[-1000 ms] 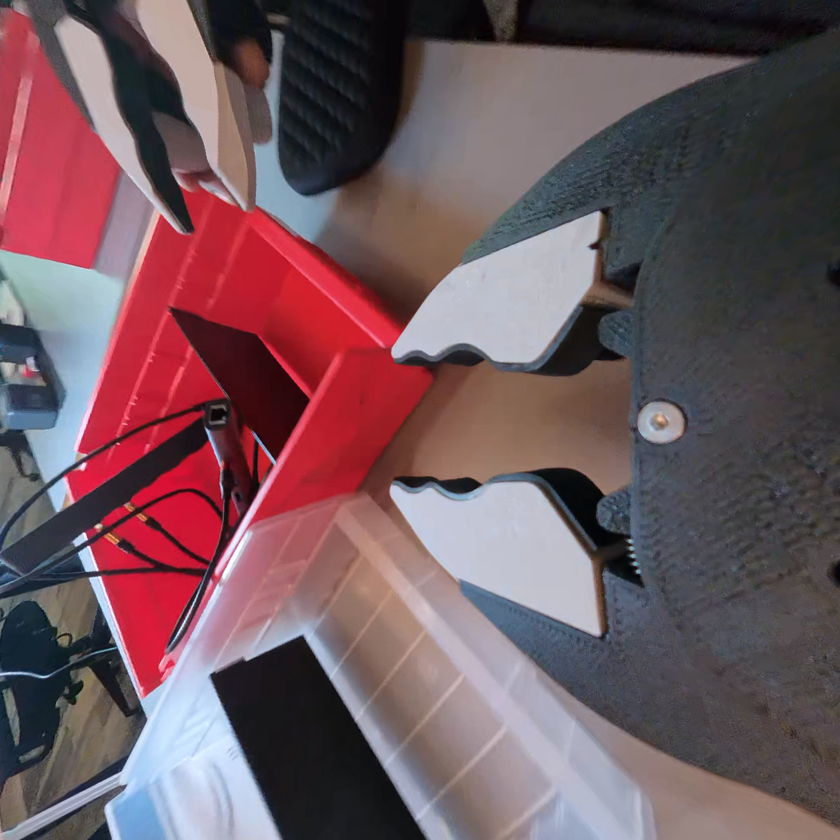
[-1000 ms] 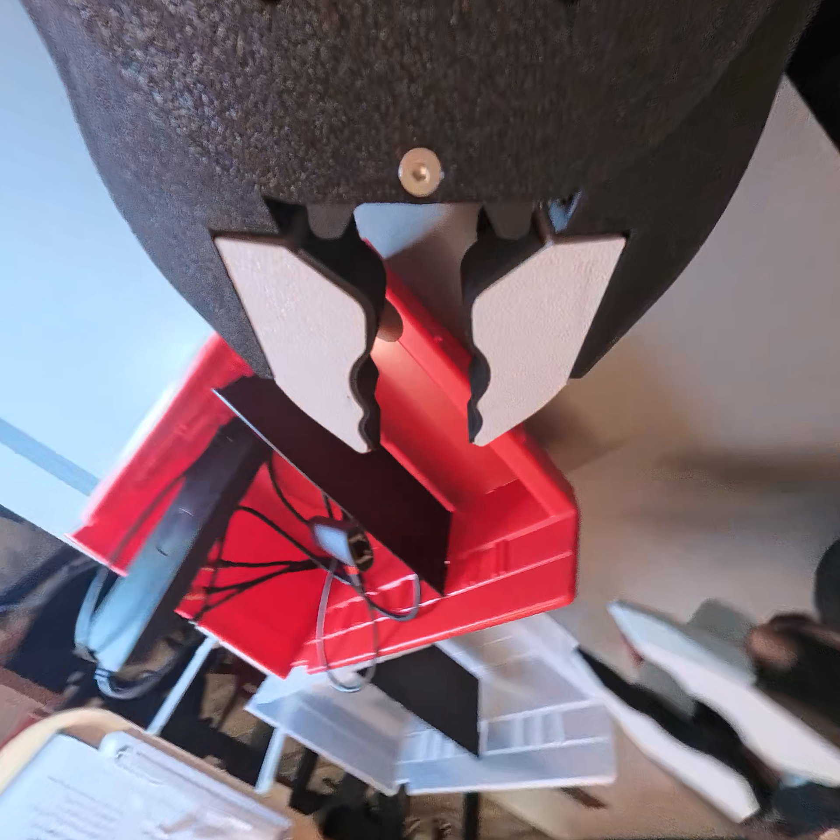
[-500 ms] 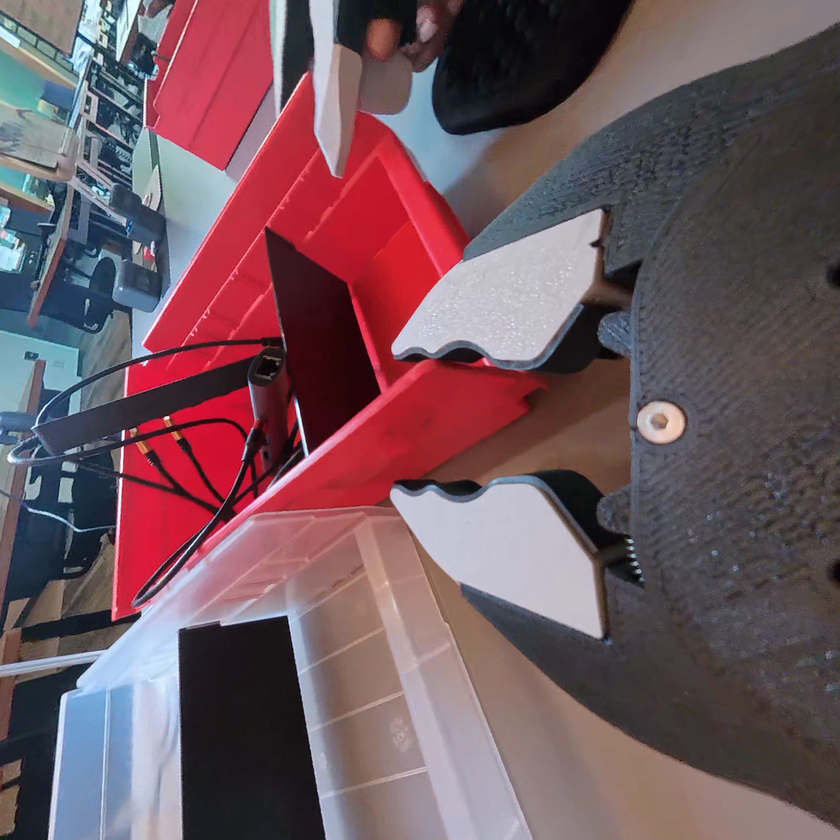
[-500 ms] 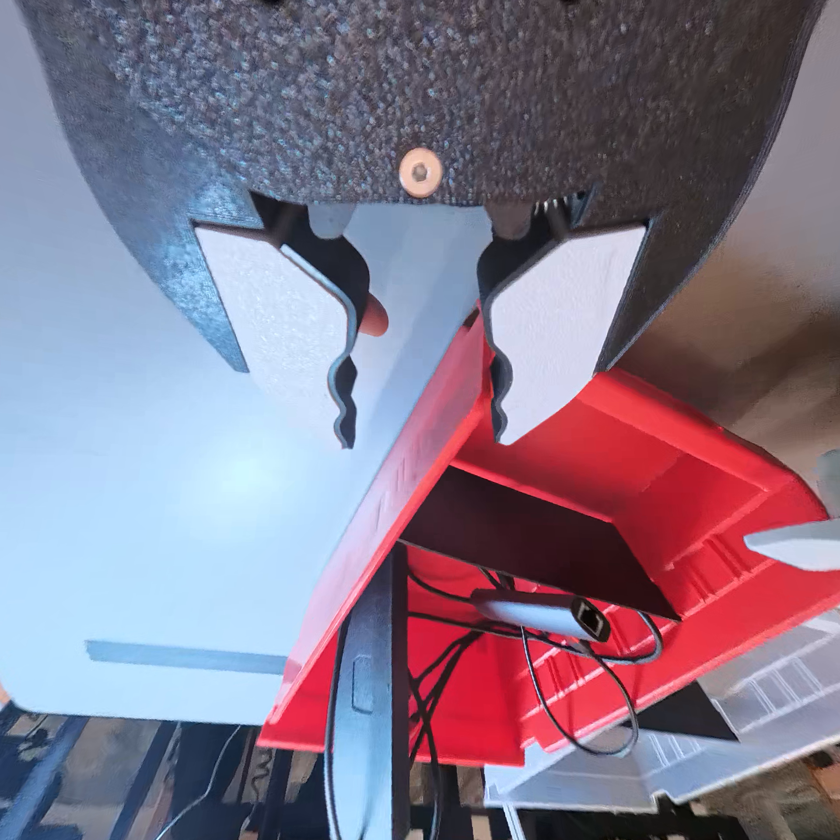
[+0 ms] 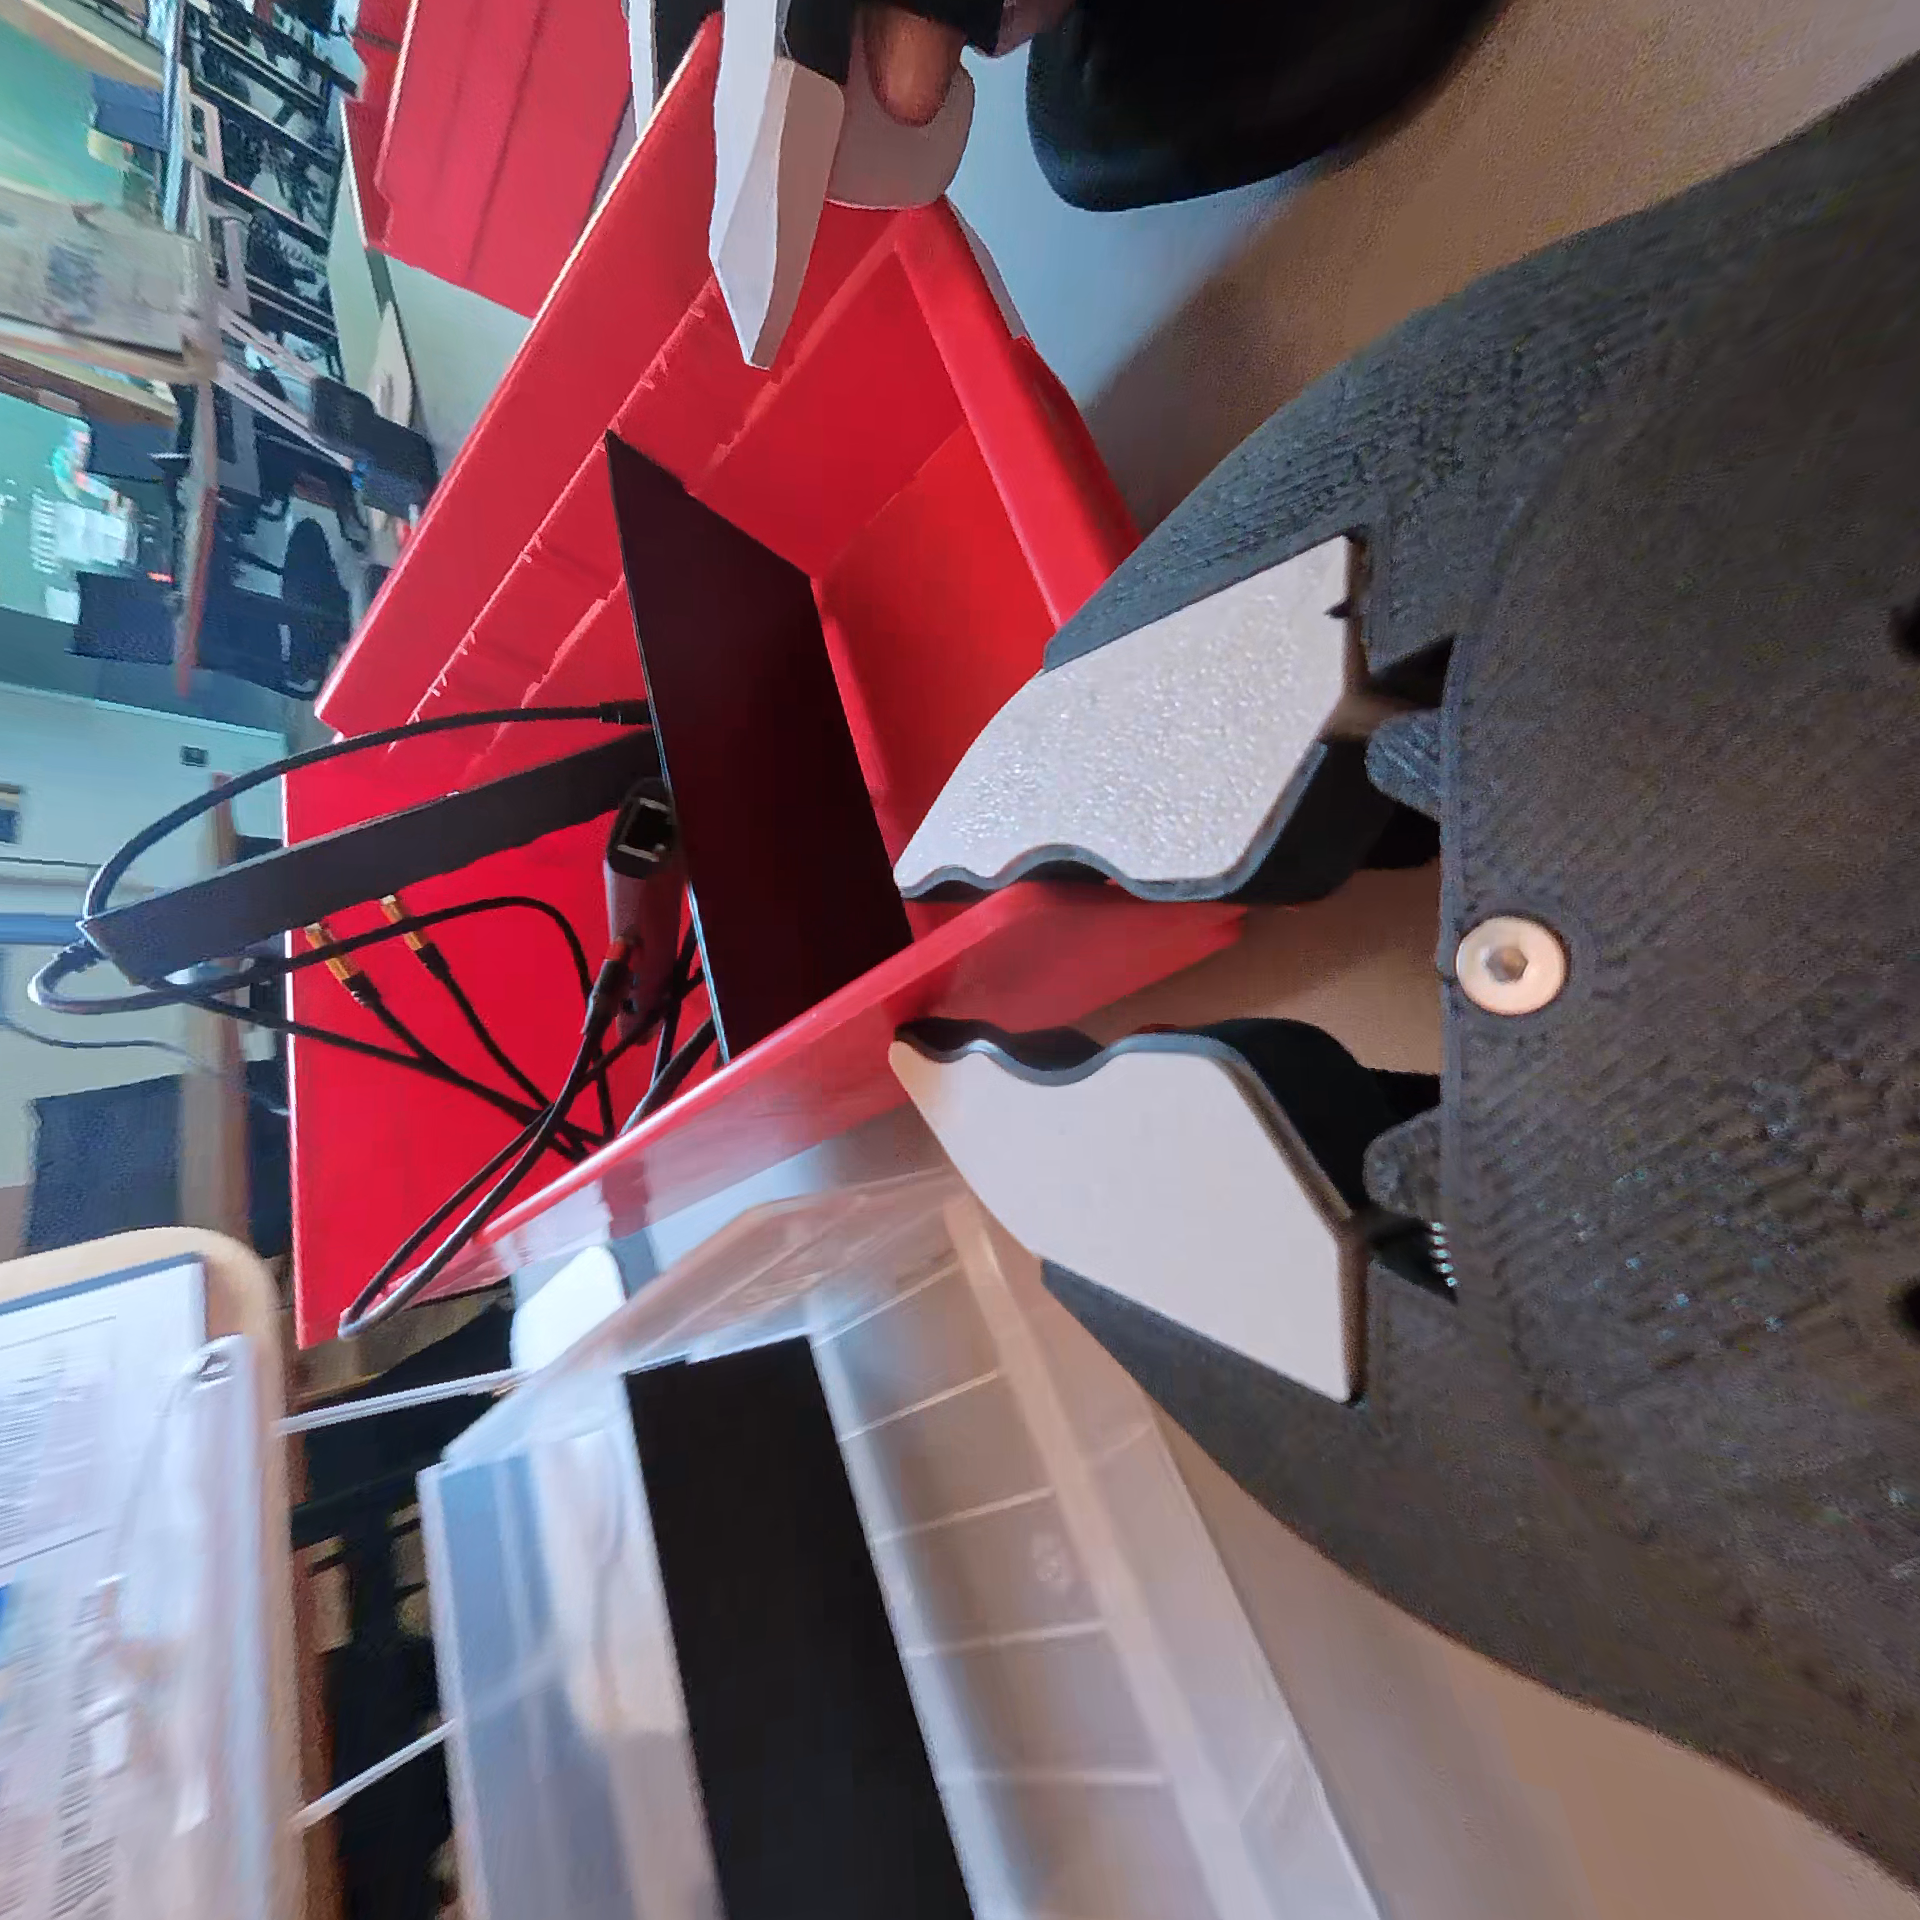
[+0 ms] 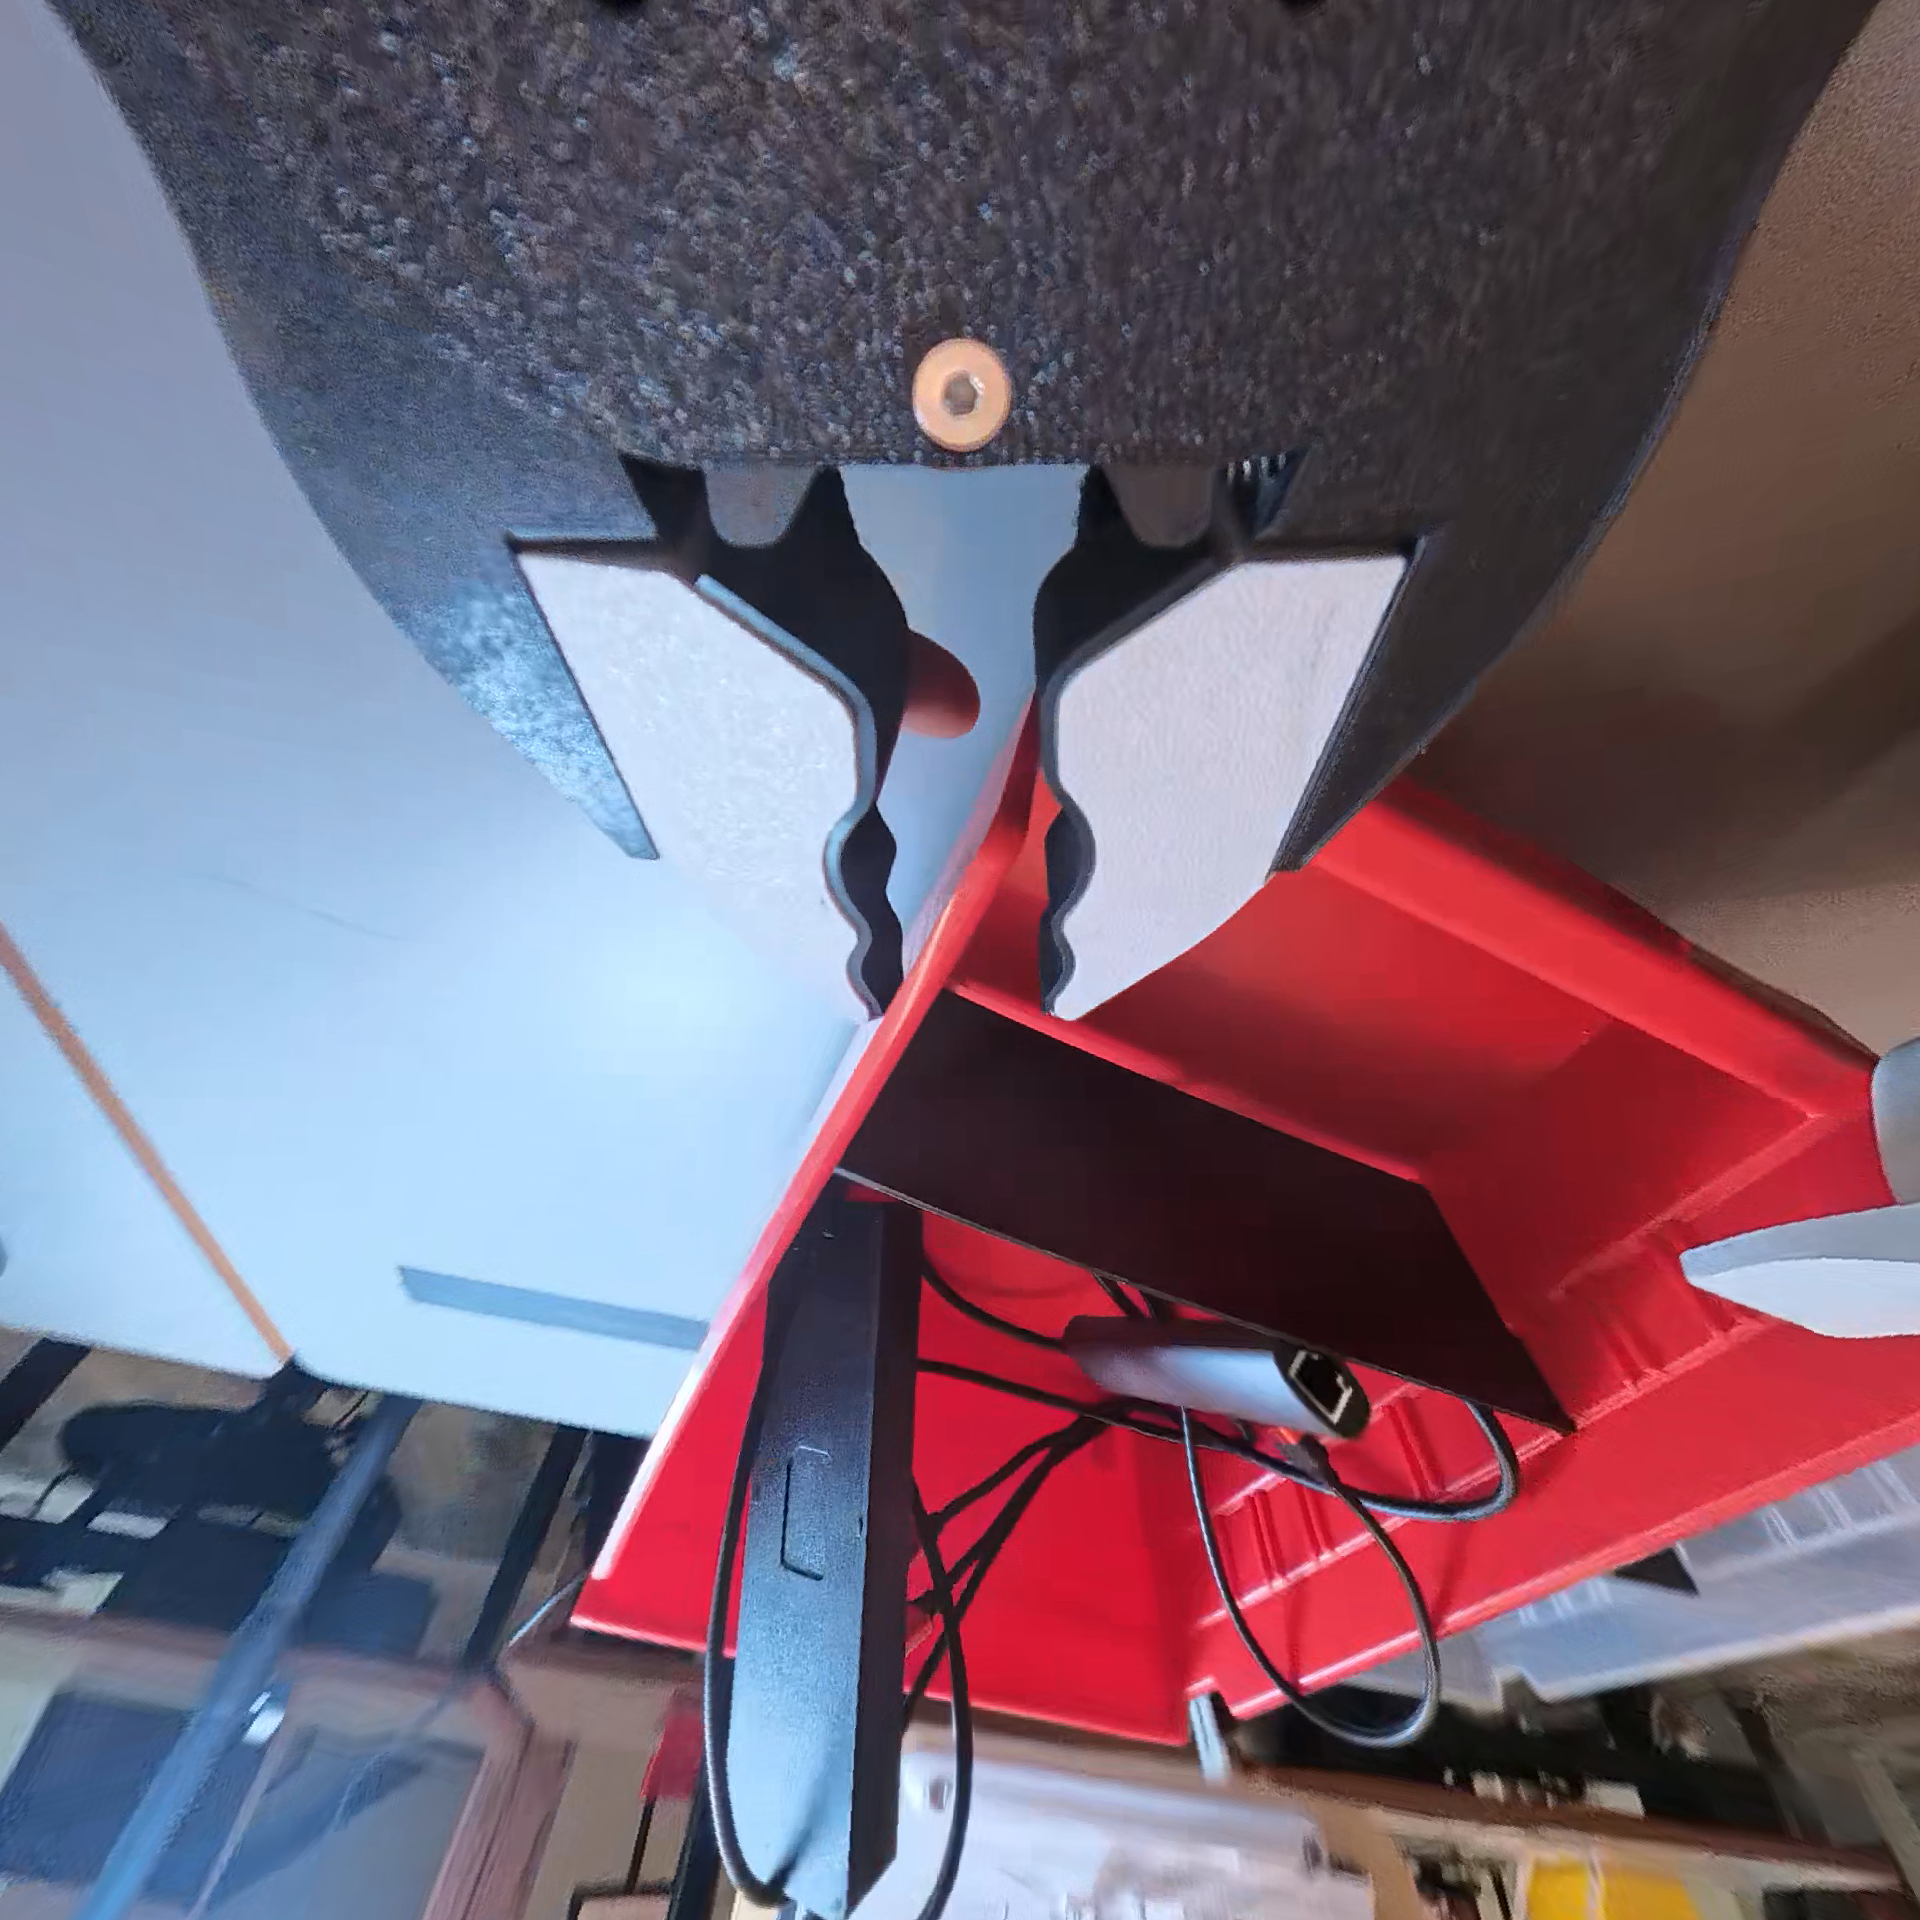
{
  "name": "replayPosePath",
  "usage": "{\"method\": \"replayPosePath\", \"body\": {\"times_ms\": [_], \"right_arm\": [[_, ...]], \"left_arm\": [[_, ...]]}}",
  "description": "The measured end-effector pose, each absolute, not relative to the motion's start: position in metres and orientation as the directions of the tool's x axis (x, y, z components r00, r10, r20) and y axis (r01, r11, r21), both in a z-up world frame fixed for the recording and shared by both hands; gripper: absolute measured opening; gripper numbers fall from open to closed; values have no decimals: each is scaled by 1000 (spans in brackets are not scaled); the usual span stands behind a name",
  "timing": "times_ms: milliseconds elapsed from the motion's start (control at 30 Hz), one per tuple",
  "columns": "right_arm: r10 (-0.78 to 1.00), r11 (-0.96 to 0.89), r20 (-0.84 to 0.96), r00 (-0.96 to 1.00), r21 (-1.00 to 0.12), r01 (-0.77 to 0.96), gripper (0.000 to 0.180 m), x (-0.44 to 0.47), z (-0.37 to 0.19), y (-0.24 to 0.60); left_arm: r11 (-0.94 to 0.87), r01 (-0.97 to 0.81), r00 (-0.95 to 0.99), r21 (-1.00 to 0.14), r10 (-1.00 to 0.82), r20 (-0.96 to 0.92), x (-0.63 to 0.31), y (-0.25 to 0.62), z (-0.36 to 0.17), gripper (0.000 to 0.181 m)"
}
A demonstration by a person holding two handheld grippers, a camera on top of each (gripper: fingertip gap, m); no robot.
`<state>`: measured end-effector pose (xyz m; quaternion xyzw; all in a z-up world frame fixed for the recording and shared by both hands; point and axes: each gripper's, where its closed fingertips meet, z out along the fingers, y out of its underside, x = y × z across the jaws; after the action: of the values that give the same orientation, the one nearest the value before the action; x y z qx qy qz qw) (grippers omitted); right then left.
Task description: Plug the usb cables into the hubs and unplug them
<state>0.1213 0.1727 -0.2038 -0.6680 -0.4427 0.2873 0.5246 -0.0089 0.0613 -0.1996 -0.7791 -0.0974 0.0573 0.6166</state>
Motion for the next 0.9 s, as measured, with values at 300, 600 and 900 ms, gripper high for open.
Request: {"method": "replayPosePath", "body": {"times_ms": [300, 600, 900], "right_arm": [[915, 38, 102, 390, -985, 169, 24, 105, -122, 124], [986, 87, 107, 131, -985, 150, 25, -5, -93, 24], [986, 93, 64, -151, -977, 193, 28, -125, -127, -103]], "left_arm": [[-129, -44, 946, -991, 312, -83, -19, 3, -110, 19], [-130, 1, 824, -991, 562, -73, -100, -122, -85, 17], [-133, 118, 611, -984, 791, -34, -187, -267, -114, 11]]}}
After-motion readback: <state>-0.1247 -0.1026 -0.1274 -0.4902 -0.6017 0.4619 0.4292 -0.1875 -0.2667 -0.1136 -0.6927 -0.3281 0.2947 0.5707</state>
